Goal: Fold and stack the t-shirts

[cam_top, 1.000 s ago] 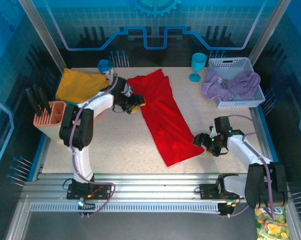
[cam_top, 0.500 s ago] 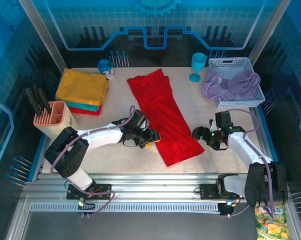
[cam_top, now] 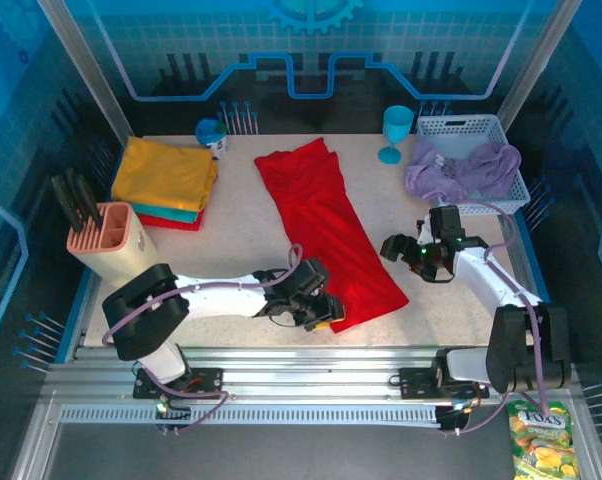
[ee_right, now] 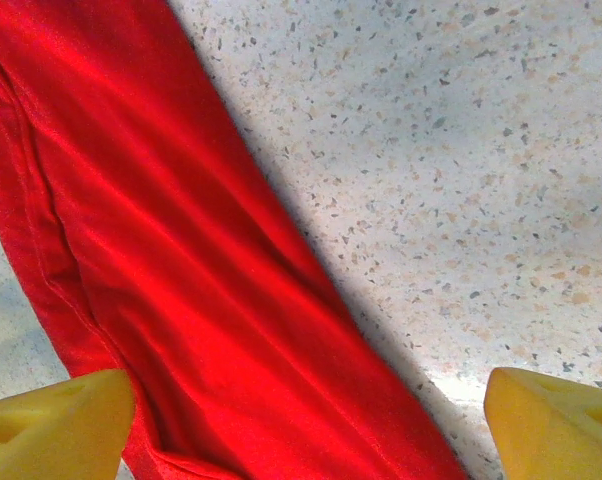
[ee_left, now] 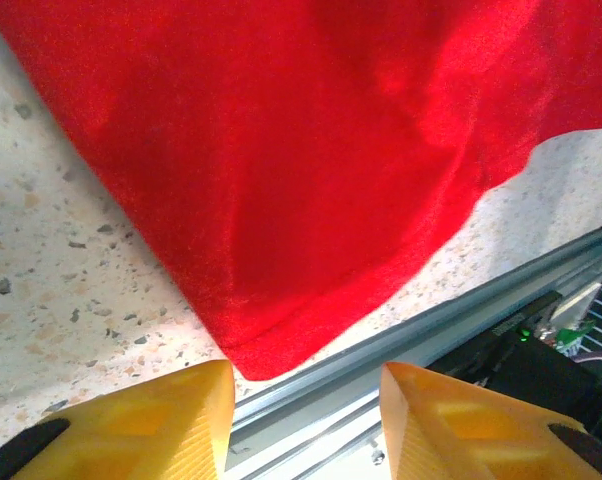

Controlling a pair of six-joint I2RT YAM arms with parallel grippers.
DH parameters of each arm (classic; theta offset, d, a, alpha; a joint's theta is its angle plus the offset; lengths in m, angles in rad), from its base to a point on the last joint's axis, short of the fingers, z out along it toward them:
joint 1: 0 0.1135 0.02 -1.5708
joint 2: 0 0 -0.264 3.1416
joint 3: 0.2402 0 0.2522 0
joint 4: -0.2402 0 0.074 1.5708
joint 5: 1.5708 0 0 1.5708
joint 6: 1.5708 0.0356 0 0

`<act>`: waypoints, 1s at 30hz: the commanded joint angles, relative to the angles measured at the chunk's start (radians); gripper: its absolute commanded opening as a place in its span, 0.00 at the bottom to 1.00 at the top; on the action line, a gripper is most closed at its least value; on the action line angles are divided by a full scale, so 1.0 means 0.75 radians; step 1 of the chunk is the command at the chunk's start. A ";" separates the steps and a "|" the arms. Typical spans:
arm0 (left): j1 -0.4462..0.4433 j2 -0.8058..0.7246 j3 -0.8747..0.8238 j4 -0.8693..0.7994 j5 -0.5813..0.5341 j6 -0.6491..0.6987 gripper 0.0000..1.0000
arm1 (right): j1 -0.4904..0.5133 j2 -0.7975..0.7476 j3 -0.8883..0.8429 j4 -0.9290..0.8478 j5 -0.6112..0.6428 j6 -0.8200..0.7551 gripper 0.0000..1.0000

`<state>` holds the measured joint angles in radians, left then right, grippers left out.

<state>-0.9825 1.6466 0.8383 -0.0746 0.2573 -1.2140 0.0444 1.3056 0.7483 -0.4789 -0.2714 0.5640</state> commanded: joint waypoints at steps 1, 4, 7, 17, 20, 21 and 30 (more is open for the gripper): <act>-0.021 0.026 -0.013 -0.003 -0.037 -0.063 0.43 | -0.012 -0.028 0.026 -0.019 -0.020 -0.006 0.91; -0.030 0.031 -0.018 -0.037 -0.057 -0.063 0.43 | -0.010 -0.043 0.021 -0.022 -0.019 -0.005 0.92; -0.032 0.037 -0.040 -0.011 -0.063 -0.076 0.44 | -0.014 -0.047 0.015 -0.024 -0.022 -0.005 0.92; -0.032 0.143 -0.048 0.138 -0.073 -0.091 0.39 | -0.014 -0.053 -0.008 -0.032 -0.025 -0.018 0.92; -0.029 0.139 -0.042 0.133 -0.101 -0.069 0.34 | -0.020 -0.071 -0.023 -0.045 -0.019 -0.030 0.92; -0.023 0.136 -0.033 0.111 -0.114 -0.057 0.32 | -0.020 -0.077 -0.030 -0.048 -0.026 -0.030 0.92; 0.074 0.072 -0.022 -0.047 -0.138 0.078 0.06 | -0.020 -0.132 -0.104 -0.075 -0.050 -0.044 0.91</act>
<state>-0.9611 1.7107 0.8200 -0.0704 0.2138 -1.2182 0.0444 1.2289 0.6868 -0.4992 -0.2882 0.5526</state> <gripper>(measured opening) 0.068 0.913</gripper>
